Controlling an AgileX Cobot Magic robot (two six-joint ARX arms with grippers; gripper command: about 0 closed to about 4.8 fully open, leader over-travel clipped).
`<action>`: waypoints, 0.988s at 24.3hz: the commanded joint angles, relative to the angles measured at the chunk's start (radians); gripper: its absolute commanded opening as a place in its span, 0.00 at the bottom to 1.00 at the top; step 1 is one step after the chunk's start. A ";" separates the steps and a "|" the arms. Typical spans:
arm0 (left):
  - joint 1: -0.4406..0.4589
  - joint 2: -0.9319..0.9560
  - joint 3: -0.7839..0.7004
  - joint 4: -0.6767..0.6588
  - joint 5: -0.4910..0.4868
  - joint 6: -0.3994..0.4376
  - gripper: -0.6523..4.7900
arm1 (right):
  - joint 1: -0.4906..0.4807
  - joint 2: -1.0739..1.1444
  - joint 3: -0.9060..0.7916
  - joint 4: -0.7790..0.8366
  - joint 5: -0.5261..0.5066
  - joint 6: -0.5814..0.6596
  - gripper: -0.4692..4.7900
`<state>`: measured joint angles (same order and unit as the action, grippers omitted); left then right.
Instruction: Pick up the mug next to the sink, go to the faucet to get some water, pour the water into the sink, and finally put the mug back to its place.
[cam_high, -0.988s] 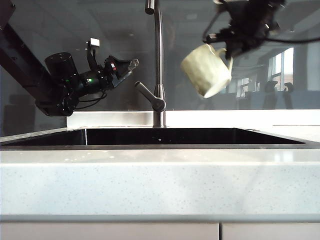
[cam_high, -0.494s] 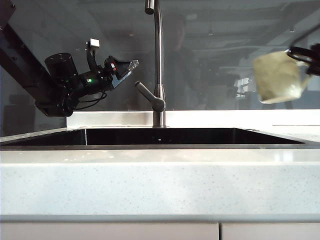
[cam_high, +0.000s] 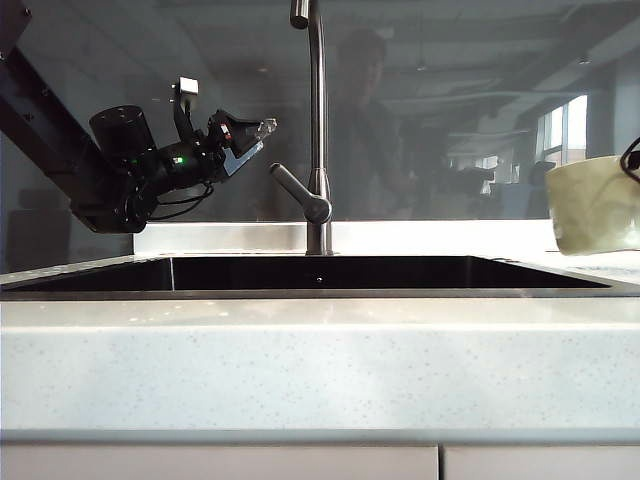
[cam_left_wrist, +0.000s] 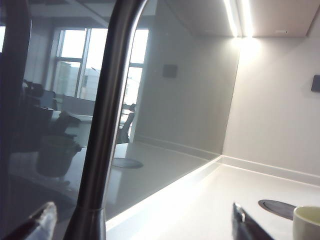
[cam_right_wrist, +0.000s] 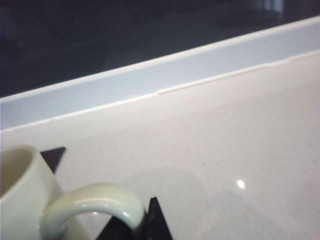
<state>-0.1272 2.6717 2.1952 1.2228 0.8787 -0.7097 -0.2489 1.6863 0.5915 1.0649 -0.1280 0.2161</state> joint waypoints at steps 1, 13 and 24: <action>0.001 -0.008 0.006 0.014 -0.002 -0.010 1.00 | 0.000 0.038 0.010 0.213 -0.005 0.012 0.08; 0.001 -0.008 0.006 0.014 -0.003 -0.037 1.00 | 0.001 0.168 0.010 0.339 -0.032 0.018 0.13; 0.000 -0.008 0.006 0.014 -0.003 -0.069 1.00 | 0.040 0.169 -0.004 0.336 -0.057 0.019 0.16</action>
<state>-0.1287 2.6717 2.1971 1.2232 0.8787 -0.7723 -0.2138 1.8633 0.5892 1.3399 -0.1795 0.2195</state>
